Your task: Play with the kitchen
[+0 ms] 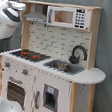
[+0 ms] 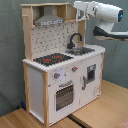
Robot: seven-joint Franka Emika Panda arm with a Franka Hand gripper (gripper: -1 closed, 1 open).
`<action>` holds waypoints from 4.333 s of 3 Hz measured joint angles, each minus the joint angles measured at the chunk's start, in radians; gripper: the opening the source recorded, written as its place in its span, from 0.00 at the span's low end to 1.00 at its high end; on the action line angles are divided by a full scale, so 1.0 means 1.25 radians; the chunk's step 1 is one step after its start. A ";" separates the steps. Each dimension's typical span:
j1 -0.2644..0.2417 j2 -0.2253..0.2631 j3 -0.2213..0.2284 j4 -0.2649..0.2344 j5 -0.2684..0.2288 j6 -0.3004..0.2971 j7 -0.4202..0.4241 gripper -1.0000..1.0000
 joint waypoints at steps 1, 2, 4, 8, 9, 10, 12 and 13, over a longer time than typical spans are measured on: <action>-0.054 -0.023 0.022 0.034 0.002 -0.002 0.068 1.00; -0.095 -0.057 0.025 0.048 0.003 -0.004 0.150 1.00; -0.147 -0.130 0.025 0.048 0.003 -0.020 0.326 1.00; -0.212 -0.277 0.024 0.046 0.003 -0.132 0.683 1.00; -0.218 -0.308 0.022 0.046 0.003 -0.175 0.757 1.00; -0.219 -0.333 0.021 0.047 0.003 -0.226 0.819 1.00; -0.217 -0.387 0.020 0.053 0.003 -0.368 0.952 1.00; -0.217 -0.404 0.019 0.060 0.003 -0.441 1.006 1.00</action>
